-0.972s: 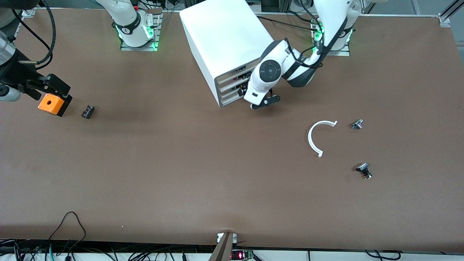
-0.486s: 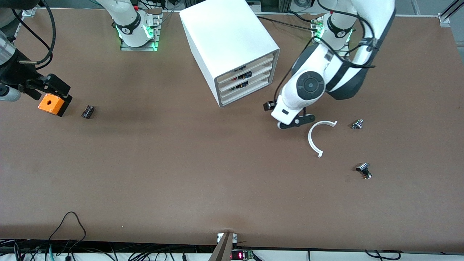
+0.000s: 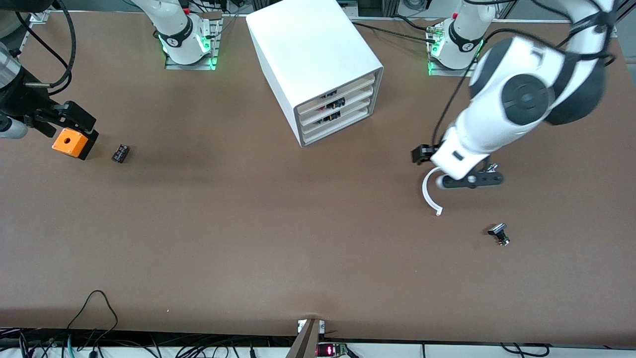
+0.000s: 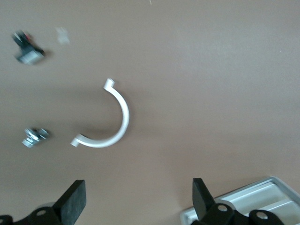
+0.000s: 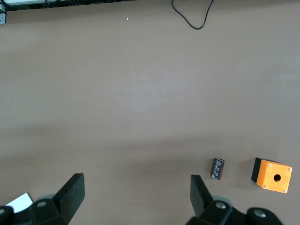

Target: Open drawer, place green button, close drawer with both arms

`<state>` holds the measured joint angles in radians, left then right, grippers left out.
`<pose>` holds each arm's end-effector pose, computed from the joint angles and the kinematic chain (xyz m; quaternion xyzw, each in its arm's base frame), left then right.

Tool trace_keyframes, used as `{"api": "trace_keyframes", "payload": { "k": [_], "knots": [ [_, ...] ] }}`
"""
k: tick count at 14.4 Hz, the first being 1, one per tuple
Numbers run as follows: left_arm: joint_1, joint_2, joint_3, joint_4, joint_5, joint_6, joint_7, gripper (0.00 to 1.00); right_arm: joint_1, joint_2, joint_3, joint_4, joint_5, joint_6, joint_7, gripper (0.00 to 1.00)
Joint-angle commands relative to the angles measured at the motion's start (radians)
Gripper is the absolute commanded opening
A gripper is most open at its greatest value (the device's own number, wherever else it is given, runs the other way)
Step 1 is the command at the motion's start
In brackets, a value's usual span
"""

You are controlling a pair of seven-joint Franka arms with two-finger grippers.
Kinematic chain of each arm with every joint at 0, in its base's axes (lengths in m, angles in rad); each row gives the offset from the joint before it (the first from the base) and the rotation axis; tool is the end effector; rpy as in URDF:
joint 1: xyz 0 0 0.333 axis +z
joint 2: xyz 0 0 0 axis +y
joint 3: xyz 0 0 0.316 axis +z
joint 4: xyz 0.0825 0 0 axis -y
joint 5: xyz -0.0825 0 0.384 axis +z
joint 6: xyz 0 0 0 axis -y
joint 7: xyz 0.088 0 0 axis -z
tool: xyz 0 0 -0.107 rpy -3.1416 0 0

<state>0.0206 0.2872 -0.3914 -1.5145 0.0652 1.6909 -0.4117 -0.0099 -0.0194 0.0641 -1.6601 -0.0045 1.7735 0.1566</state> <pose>0.6024 -0.1980 0.5007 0.9986 0.0199 -0.0496 0.0036 0.5658 0.0306 0.6116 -0.9965 0.0507 -0.0663 0.0041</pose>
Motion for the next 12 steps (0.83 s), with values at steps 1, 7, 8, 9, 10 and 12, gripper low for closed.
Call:
{"api": "trace_keyframes", "payload": {
  "k": [1,7,8,9,10,12],
  "knots": [
    [0.045,-0.080,-0.007,-0.007,0.038,-0.060,0.161,1.00,-0.010,0.015,0.006,0.034,0.018,-0.023,-0.019,1.00],
    [-0.048,-0.252,0.267,-0.099,-0.060,-0.056,0.413,1.00,-0.009,0.015,0.008,0.036,0.017,-0.023,-0.011,1.00],
    [-0.068,-0.287,0.317,-0.140,-0.088,-0.056,0.412,1.00,-0.009,0.015,0.008,0.034,0.017,-0.023,-0.014,1.00],
    [-0.071,-0.310,0.333,-0.179,-0.091,-0.034,0.404,1.00,-0.009,0.015,0.008,0.034,0.017,-0.023,-0.014,1.00],
    [-0.071,-0.324,0.335,-0.187,-0.084,0.025,0.396,1.00,-0.009,0.015,0.008,0.036,0.017,-0.023,-0.014,1.00],
    [-0.064,-0.326,0.344,-0.193,-0.084,0.047,0.404,1.00,-0.009,0.015,0.008,0.036,0.017,-0.023,-0.019,1.00]
  ]
}}
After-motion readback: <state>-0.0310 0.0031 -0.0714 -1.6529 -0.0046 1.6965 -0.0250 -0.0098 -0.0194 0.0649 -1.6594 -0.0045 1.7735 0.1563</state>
